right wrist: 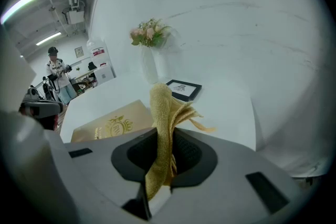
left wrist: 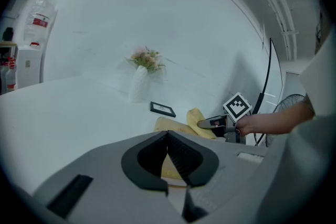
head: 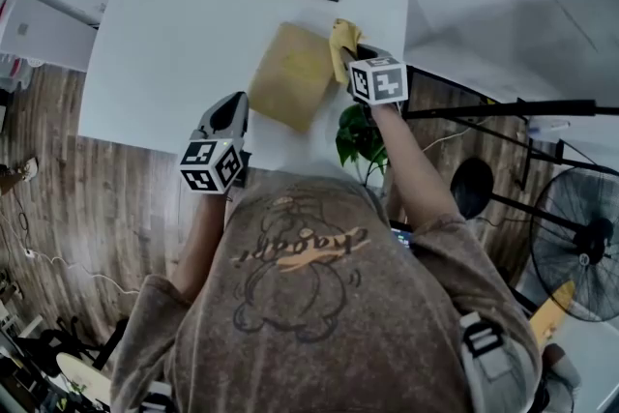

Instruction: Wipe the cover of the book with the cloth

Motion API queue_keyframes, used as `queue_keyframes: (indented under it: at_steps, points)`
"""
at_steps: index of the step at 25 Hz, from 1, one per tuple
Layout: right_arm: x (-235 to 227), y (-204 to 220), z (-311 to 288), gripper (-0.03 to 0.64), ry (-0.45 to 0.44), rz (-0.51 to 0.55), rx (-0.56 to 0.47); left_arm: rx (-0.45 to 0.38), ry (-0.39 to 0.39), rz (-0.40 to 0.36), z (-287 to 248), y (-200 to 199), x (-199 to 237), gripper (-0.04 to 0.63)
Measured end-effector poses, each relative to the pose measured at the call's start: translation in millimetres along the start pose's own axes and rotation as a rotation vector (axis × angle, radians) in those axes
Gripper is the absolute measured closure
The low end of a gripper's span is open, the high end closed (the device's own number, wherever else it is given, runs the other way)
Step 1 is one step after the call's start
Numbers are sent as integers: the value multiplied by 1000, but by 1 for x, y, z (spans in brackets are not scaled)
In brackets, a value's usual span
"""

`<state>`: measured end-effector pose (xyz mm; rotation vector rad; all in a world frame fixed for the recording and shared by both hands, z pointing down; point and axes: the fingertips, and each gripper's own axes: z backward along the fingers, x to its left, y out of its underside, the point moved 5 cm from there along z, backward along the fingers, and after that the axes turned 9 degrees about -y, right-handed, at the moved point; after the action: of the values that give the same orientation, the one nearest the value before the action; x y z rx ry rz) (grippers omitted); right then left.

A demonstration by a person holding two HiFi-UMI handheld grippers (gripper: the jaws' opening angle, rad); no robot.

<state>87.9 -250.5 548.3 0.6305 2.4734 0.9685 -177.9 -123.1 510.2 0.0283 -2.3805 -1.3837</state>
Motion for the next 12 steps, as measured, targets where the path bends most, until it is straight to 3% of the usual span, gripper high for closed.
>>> queue_keyframes:
  at_steps: [6,12]
  points:
    - [-15,-16,26,552,19,-19,-48,0,6,-6,-1,0,-4,592]
    - [8,-50,17,552,-67,-25,-113,5,14,-8,-6,0,-11,592]
